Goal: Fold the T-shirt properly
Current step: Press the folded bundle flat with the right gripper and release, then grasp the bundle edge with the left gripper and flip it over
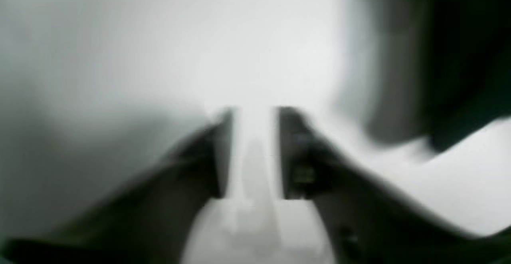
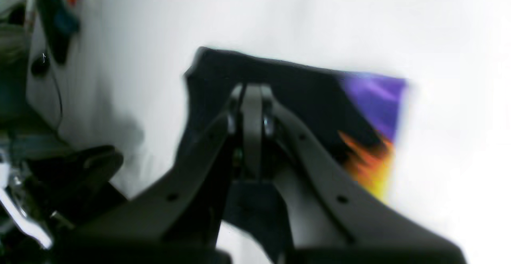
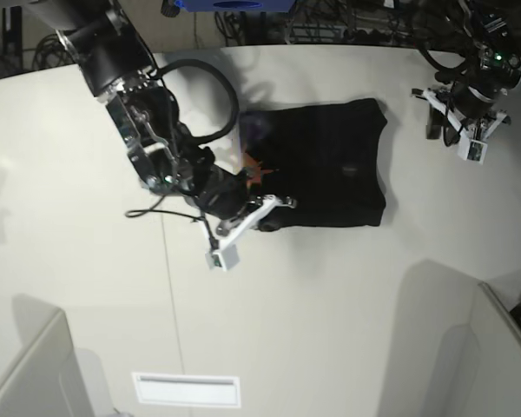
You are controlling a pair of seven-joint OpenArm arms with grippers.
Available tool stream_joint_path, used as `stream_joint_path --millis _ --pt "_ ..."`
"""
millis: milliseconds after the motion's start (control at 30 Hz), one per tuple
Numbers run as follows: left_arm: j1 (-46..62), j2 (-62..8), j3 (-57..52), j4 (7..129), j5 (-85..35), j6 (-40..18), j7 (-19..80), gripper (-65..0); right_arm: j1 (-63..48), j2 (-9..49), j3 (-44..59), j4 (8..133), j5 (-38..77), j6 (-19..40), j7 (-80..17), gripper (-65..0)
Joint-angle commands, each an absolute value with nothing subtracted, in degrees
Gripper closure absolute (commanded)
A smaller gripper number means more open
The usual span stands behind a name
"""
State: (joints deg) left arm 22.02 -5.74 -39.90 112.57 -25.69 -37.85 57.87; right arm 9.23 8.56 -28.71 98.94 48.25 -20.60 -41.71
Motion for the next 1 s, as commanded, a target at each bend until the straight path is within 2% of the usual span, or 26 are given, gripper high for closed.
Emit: stream_joint_path --millis 0,100,133,367,600,633,800,900,967 --pt "21.6 -6.2 -40.3 112.7 -29.3 -38.2 57.3 -37.0 9.5 9.6 -26.9 100.9 48.8 -20.0 -40.5 0.0" --pt "20.1 -6.4 -39.8 109.1 -42.0 -37.8 57.3 -60.4 6.3 12.9 -24.7 102.5 48.8 -17.4 -40.5 0.0" --pt "18.9 -6.6 -38.3 107.5 -45.2 -37.8 57.3 -65.0 5.4 13.6 -24.7 102.7 48.8 -16.5 -40.3 0.0" --pt "12.1 -6.2 -26.2 98.2 -47.3 -28.9 57.2 -65.0 -0.1 14.9 -17.5 103.4 48.8 -12.4 -40.5 0.0" --pt "7.8 -6.1 -20.8 88.2 -47.3 -22.8 56.9 -65.0 -4.0 15.1 -10.8 104.0 48.7 -10.4 -40.5 0.0" --pt "7.8 -6.1 -20.6 87.6 -47.3 -22.2 56.9 -62.5 -4.5 15.6 -10.1 104.4 48.7 -10.4 -40.5 0.0" --pt "6.6 -6.1 -20.4 86.2 -47.3 -20.8 57.2 -26.2 -6.9 17.1 -6.6 106.1 48.7 -10.3 -40.2 0.0" --pt "6.5 -6.7 -20.4 85.1 -47.3 -20.8 57.3 -9.5 -8.1 17.2 -4.4 106.2 48.7 -10.1 -40.3 0.0" --pt "5.5 -7.8 -19.7 85.0 -47.3 -20.8 58.0 0.0 -9.0 17.2 -2.3 106.2 48.7 -7.3 -40.5 0.0"
